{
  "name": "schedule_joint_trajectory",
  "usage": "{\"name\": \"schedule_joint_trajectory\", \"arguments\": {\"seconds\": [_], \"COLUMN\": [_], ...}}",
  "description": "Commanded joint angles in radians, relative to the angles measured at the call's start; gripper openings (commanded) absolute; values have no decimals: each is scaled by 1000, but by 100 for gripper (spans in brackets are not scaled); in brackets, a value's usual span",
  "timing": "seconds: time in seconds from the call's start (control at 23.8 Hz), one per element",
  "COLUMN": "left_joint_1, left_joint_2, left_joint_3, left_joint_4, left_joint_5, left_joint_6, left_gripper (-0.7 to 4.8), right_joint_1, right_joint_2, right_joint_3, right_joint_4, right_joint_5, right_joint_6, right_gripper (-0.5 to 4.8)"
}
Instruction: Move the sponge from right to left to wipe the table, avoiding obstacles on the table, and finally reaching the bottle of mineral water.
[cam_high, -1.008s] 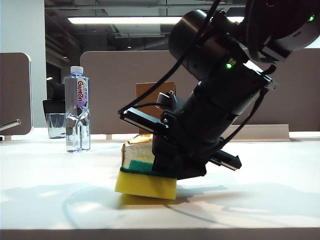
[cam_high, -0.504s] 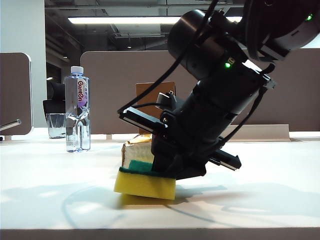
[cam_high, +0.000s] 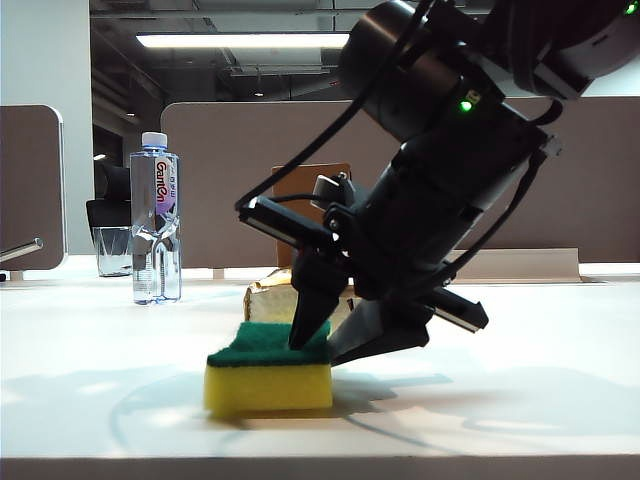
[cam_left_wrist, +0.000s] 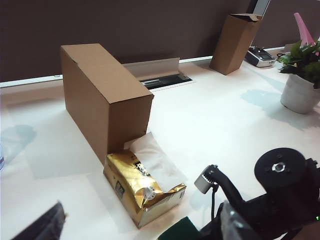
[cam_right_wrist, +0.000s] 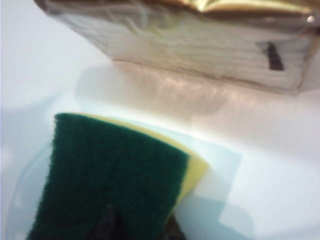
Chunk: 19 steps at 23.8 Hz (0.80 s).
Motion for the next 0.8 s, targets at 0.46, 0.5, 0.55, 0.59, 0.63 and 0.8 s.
{"name": "schedule_joint_trajectory", "arguments": {"seconds": [0.46,0.5,0.55,0.59,0.63,0.8], "left_joint_1": [-2,-2,-2,-2,-2,-2], "left_joint_2": [-7,-7,-7,-7,-7,-7], "left_joint_3": [6,6,6,6,6,6], "left_joint_4": [12,12,12,12,12,12], "left_joint_5": [5,5,5,5,5,5], "left_joint_6": [7,7,7,7,7,7], "left_gripper": [403,403,403,403,403,403], "right_joint_1": [-8,-14,-16,-29,-35,-103], "right_joint_2": [-81,-103,-113,-138,-156,-268], "right_joint_3": [0,0,0,0,0,3], "right_joint_4": [-29,-50,-58,-71,-81,-142], "right_joint_5": [12,12,13,13,13,13], "right_joint_6": [0,-1,-2,-5,-10,-61], "right_gripper": [338,338,338,338,337,337]}}
